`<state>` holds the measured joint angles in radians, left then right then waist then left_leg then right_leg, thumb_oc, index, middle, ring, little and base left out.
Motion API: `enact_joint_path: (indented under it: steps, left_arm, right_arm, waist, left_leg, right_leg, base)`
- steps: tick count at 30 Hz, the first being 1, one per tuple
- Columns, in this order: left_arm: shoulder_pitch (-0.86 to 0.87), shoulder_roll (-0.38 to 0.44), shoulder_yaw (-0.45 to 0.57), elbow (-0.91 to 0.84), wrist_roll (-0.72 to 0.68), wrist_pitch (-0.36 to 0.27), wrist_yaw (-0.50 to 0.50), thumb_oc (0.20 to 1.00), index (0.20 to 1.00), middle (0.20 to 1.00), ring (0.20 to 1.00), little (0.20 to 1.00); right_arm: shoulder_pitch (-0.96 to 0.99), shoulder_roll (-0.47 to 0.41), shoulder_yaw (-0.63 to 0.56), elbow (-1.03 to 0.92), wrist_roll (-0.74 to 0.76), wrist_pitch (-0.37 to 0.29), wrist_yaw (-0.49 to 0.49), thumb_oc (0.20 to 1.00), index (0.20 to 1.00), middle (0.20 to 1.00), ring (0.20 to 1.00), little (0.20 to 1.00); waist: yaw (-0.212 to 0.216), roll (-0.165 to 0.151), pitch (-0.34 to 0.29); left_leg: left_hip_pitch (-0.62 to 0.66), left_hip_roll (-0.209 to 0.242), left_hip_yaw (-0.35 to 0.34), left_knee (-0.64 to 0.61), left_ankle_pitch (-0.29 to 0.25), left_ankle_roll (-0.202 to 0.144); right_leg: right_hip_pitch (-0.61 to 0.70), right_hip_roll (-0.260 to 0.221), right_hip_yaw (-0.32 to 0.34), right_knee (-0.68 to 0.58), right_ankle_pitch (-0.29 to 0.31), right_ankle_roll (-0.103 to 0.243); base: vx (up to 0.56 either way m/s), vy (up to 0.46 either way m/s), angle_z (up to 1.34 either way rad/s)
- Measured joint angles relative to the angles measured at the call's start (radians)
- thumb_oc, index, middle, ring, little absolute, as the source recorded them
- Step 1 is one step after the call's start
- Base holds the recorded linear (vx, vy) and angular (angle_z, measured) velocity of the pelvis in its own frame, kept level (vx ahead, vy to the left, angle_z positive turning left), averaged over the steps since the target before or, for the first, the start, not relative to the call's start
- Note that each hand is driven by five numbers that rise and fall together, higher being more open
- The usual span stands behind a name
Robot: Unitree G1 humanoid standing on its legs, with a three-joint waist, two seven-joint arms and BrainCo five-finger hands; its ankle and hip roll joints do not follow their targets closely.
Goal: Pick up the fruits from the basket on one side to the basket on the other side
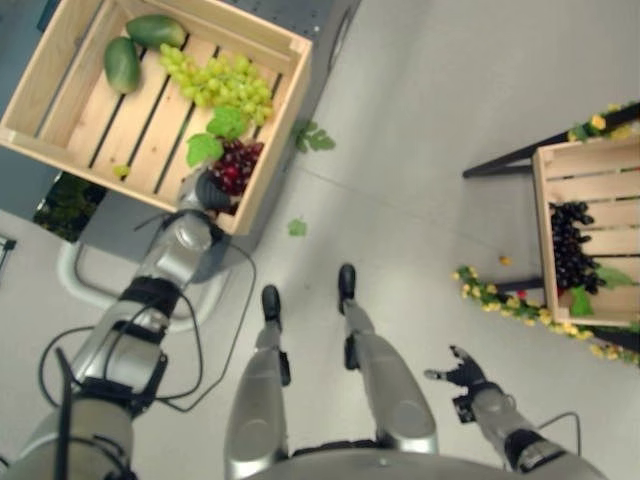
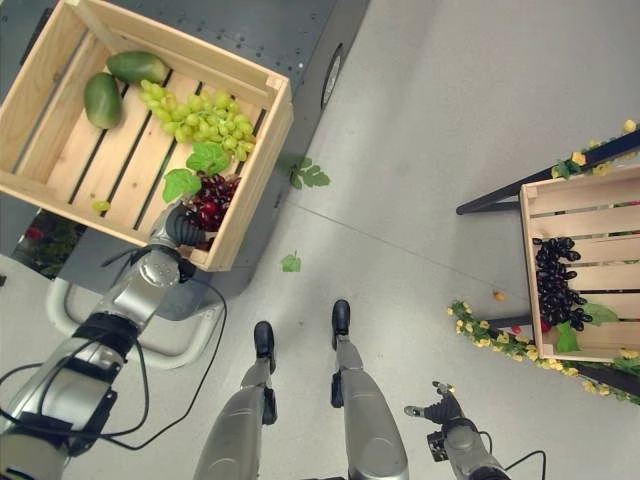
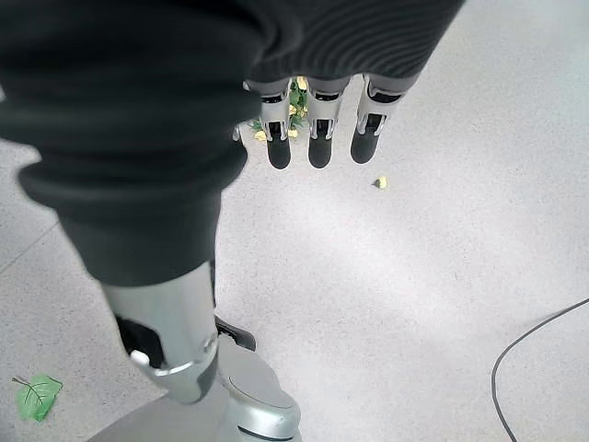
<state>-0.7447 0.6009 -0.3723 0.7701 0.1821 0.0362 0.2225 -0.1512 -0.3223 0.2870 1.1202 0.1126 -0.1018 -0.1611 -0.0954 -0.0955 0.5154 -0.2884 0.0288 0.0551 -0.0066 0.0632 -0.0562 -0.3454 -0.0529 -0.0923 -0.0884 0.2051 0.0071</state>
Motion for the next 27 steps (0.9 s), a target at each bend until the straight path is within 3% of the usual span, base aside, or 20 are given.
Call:
enact_joint_path:
  steps: [27]
  left_arm:
    - [-0.039, -0.01, -0.038, 0.044, 0.003, 0.019, 0.025, 1.0, 1.0, 1.0, 1.0, 1.0]
  right_arm:
    - [0.001, 0.0, 0.003, -0.001, 0.018, 0.0, -0.002, 1.0, 1.0, 1.0, 1.0, 1.0]
  waist:
    - [0.003, -0.001, -0.001]
  left_leg:
    - [-0.005, -0.009, 0.013, 0.0, 0.002, 0.004]
  right_leg:
    - [-0.012, -0.003, 0.018, 0.0, 0.002, 0.009]
  base:
    - [0.0, 0.0, -0.01]
